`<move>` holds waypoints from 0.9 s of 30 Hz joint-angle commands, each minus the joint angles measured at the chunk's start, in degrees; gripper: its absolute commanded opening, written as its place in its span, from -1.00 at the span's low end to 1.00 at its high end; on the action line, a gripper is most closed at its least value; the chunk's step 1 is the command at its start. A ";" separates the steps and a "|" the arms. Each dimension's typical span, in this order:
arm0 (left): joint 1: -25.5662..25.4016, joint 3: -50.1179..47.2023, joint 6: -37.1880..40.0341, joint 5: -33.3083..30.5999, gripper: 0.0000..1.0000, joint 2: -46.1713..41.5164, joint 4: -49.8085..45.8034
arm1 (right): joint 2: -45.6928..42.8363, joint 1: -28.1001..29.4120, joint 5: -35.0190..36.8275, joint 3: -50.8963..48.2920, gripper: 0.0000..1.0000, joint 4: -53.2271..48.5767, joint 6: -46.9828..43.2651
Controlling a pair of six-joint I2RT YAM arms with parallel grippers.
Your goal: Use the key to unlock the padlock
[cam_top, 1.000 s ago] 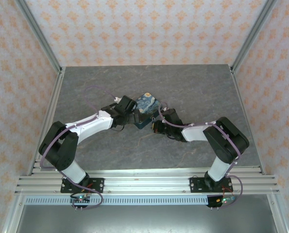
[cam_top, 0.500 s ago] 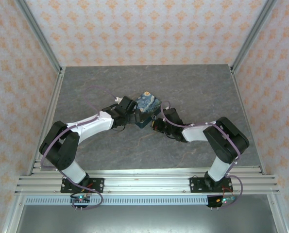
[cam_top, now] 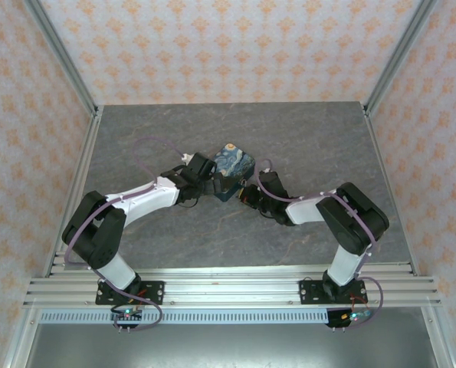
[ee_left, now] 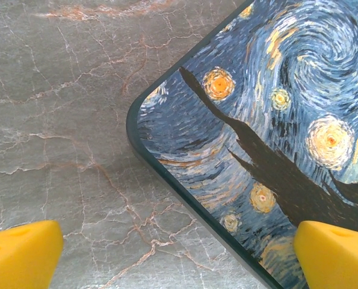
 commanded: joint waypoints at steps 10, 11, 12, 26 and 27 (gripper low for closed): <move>-0.61 -2.43 0.96 0.53 0.98 2.62 -3.64 | 0.33 -1.19 4.34 -0.64 -1.00 7.00 3.68; -0.67 -2.43 0.96 0.53 0.98 2.70 -3.59 | 0.65 -1.19 4.13 -0.54 -1.00 7.66 4.11; -0.64 -2.43 0.96 0.61 0.98 2.76 -3.60 | 0.91 -1.20 3.81 -0.45 -1.00 8.30 4.47; -0.60 -2.69 0.87 0.80 0.98 3.02 -3.59 | 3.11 -2.52 2.97 0.73 -1.00 12.10 7.23; -0.65 -2.69 0.87 0.81 0.98 2.96 -3.51 | 2.94 -2.84 2.96 0.61 -1.00 11.96 7.17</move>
